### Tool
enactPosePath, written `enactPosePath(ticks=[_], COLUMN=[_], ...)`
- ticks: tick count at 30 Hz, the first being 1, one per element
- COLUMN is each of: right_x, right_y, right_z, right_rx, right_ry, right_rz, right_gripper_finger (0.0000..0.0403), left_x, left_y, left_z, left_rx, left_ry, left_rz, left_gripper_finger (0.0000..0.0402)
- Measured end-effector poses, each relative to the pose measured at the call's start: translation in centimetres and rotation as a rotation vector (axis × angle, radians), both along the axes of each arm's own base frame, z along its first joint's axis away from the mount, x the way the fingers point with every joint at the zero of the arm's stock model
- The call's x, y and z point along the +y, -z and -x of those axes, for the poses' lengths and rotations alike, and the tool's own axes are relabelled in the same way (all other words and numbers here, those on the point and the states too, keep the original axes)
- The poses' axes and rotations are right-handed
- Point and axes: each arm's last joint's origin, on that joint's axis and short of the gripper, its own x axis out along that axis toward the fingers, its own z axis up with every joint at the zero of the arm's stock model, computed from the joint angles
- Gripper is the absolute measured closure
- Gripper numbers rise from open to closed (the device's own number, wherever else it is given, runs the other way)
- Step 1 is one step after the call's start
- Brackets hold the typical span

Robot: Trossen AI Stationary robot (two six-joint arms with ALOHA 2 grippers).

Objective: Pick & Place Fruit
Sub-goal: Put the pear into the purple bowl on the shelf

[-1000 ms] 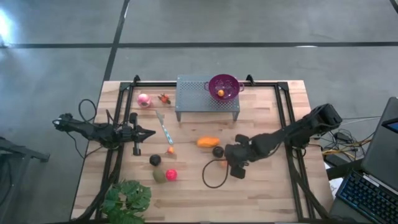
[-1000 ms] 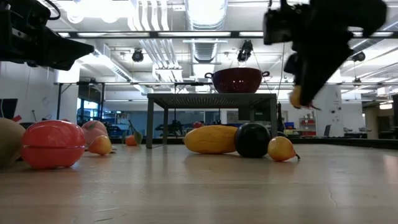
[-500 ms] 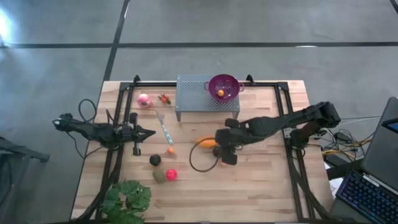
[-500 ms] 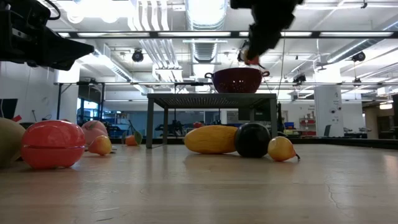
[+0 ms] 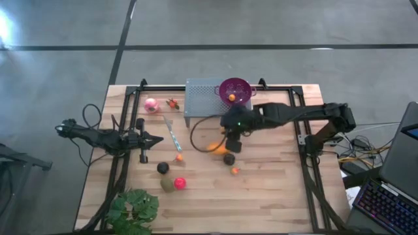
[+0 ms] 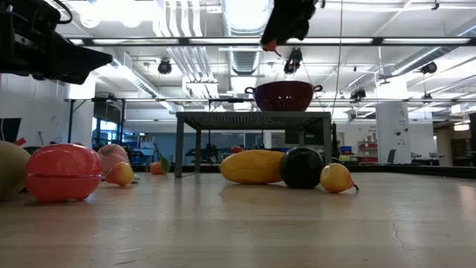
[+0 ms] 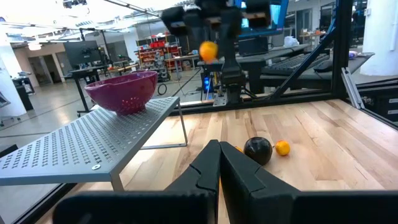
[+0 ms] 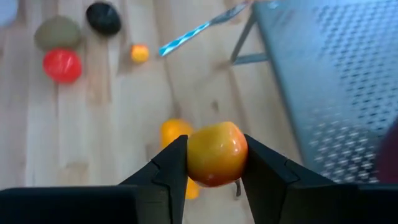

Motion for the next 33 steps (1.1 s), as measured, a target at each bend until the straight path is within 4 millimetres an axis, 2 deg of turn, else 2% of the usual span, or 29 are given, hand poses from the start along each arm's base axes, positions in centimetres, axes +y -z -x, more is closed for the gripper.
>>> enactPosePath(ticks=[7,17,25,33], right_x=[-3.1,-6.7,-8.9,-11.2], right_y=[-1.0,-1.3,-1.3,-1.3], right_z=[0.1,0.6,1.1,1.7], right_rx=[-0.032,-0.037,-0.037,-0.043], right_ry=[0.087,0.179,0.247,0.319], right_rz=[0.006,0.02,0.02,0.023], right_gripper_finger=[0.026,0.0284,0.026,0.0283], left_x=[0.0,0.0,0.0,0.0], left_y=[0.0,0.0,0.0,0.0], left_z=[0.0,0.0,0.0,0.0], left_rx=[0.001,0.0,0.0,0.0], left_ry=[0.0,0.0,0.0,0.0], left_rz=[0.0,0.0,0.0,0.0], left_gripper_finger=[0.039,0.039,0.039,0.039])
